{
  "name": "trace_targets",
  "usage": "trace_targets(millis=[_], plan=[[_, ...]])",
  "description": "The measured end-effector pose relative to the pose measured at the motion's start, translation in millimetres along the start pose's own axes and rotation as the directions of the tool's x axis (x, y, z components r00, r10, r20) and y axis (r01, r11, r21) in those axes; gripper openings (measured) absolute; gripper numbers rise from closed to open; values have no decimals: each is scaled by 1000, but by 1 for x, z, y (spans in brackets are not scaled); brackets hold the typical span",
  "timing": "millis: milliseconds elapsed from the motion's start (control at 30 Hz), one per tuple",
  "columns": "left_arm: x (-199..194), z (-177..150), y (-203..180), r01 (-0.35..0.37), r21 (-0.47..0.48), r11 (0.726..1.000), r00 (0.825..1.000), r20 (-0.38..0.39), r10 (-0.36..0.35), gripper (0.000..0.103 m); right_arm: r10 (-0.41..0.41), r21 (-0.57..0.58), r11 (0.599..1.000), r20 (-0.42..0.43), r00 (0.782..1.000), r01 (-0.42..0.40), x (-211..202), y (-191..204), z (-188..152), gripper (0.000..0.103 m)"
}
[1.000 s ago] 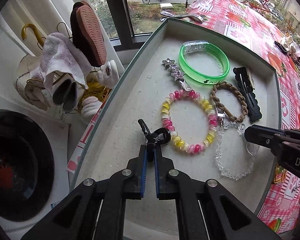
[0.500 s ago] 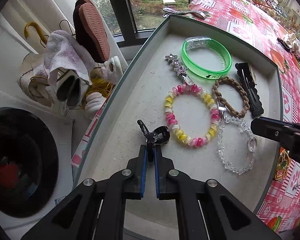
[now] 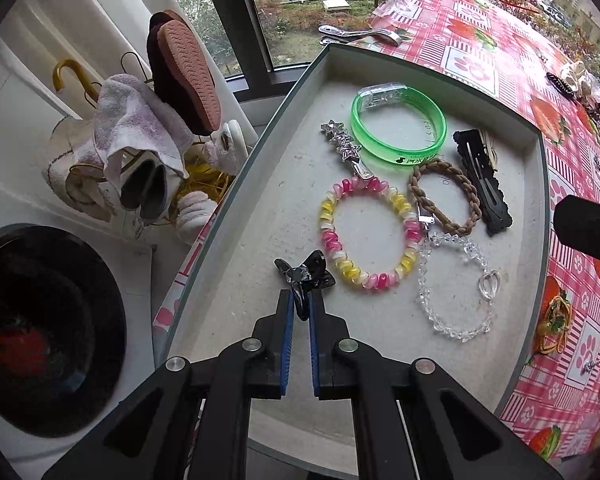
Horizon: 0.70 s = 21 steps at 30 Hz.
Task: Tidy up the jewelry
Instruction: 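Release the chain bracelet from the right tool while the left tool drops the claw clip in the tray, then reach the right tool to the small silver charm while the left tool reaches the yellow flower hair tie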
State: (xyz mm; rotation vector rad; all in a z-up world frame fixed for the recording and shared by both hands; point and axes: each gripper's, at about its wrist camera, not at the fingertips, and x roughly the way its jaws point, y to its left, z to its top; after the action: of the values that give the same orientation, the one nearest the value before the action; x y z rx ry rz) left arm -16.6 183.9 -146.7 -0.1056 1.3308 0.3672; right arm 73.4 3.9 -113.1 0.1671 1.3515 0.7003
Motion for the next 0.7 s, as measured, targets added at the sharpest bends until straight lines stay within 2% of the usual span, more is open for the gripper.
trace_targets(millis=[33, 267, 300, 333, 400, 467, 567, 700], plan=[[-1, 0, 0, 0, 2, 1000, 1000, -1, 0, 14, -1, 9, 1000, 7, 1000, 1, -4, -2, -1, 78], [-11, 3, -10, 15, 31, 999, 1000, -2, -15, 16, -48, 92, 995, 48, 998, 43, -39, -31, -13, 80], [-12, 4, -12, 17, 36, 999, 1000, -2, -17, 57, -57, 110, 993, 51, 997, 51, -44, -36, -16, 80], [-14, 5, -13, 8, 34, 999, 1000, -4, -8, 103, -66, 128, 990, 51, 997, 59, -47, -41, -17, 80], [-21, 6, -16, -12, 36, 999, 999, 47, 10, 103, -82, 161, 984, 49, 995, 73, -56, -53, -22, 80], [-24, 8, -20, -6, 58, 998, 999, 47, 3, 103, -101, 189, 978, 50, 994, 90, -65, -65, -28, 81], [-29, 9, -28, -9, 91, 996, 999, 54, 4, 103, -140, 223, 967, 52, 989, 125, -79, -80, -37, 102], [-45, 4, -46, 4, 158, 988, 996, 83, -17, 103, -191, 272, 947, 50, 980, 170, -99, -103, -55, 103]])
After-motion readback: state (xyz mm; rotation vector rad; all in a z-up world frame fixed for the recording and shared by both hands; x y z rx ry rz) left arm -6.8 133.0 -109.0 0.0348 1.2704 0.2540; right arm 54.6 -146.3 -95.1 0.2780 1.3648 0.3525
